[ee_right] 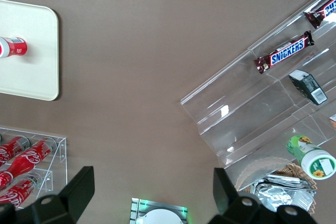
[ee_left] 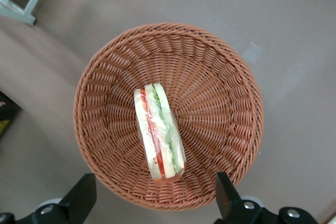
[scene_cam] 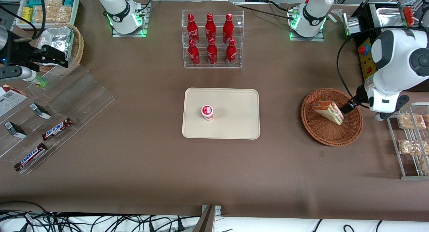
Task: Place sandwich from basket to tray
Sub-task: 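Lower the open left gripper over the wrapped sandwich in the basket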
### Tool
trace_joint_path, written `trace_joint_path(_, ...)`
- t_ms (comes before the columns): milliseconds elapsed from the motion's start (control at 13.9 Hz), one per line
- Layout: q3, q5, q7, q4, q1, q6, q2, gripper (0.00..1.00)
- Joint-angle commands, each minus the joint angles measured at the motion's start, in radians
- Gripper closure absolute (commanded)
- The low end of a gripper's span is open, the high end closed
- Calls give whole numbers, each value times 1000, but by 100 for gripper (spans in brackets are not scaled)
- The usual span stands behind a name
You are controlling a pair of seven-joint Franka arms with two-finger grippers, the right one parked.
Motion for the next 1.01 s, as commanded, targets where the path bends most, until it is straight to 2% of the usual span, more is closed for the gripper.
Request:
trace_joint_path(0, -5, 22, -98, -90, 2, 96, -28, 0)
trace_joint_path(431, -5, 22, -160, -201, 4, 252, 1, 0)
trace_joint_path(935, -3, 22, -201, -230, 4, 378, 84, 0)
